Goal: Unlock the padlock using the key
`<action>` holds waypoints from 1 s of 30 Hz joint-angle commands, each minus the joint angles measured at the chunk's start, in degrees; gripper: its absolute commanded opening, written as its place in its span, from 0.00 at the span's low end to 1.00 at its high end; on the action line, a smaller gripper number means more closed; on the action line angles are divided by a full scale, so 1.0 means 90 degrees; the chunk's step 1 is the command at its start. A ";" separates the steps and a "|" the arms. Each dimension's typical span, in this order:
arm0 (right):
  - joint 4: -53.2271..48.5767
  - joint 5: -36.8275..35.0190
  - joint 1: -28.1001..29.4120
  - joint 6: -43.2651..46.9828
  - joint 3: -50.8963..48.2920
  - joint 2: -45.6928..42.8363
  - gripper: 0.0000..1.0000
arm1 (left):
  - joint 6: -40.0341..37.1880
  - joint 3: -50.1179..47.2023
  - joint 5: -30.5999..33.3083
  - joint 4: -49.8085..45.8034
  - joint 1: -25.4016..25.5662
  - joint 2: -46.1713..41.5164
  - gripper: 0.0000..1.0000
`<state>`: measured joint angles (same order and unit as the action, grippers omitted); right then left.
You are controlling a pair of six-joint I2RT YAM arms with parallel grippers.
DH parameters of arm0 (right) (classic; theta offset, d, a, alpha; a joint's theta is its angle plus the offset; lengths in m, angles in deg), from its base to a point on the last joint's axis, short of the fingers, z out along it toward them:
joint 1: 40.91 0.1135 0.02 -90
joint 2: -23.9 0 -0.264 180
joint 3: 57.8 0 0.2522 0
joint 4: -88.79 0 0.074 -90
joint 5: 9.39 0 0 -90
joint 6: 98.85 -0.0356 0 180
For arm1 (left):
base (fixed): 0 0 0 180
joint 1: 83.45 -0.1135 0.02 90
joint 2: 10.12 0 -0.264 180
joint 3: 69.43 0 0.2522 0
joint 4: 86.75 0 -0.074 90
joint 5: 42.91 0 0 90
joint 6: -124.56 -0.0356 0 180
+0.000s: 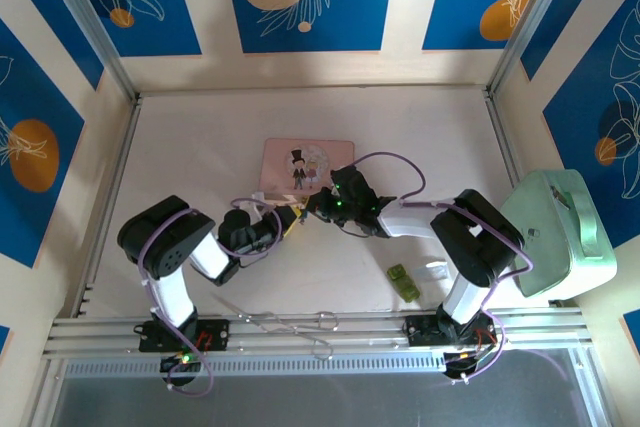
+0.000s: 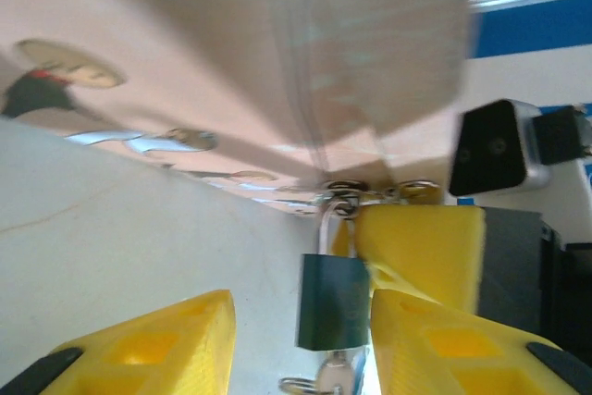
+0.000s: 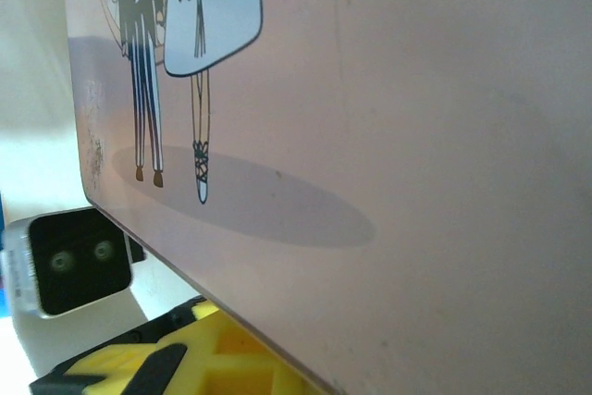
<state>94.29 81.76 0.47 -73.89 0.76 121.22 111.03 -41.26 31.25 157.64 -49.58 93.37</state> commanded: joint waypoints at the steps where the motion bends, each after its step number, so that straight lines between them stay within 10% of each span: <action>1: -0.0695 0.0253 -0.0030 -0.0391 -0.0295 0.0094 0.00 | 0.0259 0.0107 0.0029 0.0263 -0.0033 0.0055 0.43; 30: -0.0583 0.0361 0.0001 -0.0440 -0.0210 0.0241 0.00 | 0.0521 0.0605 -0.0327 0.0282 -0.0003 0.0206 0.20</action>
<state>95.37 81.84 -0.10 -74.92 0.47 121.24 114.92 -37.91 29.68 157.24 -49.58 94.66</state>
